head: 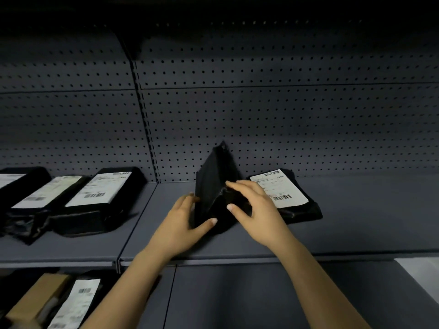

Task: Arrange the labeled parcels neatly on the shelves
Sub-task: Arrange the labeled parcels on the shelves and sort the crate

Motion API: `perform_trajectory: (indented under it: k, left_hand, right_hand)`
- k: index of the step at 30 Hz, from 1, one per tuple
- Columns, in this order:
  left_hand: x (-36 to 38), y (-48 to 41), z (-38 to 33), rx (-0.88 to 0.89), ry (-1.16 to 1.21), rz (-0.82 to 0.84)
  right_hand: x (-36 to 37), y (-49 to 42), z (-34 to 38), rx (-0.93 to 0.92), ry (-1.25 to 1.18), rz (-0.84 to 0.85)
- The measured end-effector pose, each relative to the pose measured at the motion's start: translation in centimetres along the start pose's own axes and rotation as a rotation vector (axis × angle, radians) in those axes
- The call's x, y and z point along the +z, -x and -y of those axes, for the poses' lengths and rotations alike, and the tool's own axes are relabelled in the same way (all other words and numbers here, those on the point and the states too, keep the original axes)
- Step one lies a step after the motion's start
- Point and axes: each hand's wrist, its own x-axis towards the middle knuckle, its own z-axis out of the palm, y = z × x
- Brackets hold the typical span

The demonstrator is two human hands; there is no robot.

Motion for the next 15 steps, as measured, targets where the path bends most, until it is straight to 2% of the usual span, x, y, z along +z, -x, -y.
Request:
perform_trajectory:
  k: [3,7,11,15]
  left_hand:
    - [-1.8,0.0,-0.3,0.143,0.105,-0.088]
    - [-3.4,-0.8,-0.5,0.225,0.020,-0.042]
    - [-4.3,-0.8,1.1,0.197,0.014,-0.061]
    - [-5.6,-0.6,2.8,0.180,0.046,-0.092]
  right_hand:
    - [1.1,-0.9,0.9,-0.034,-0.008,0.015]
    - [2.7,-1.7,1.9,-0.060,-0.118,-0.005]
    - [4.3,-1.7,2.0,0.069,-0.207,0.013]
    - [5.2,-1.9,1.6,0.274,-0.239,0.190]
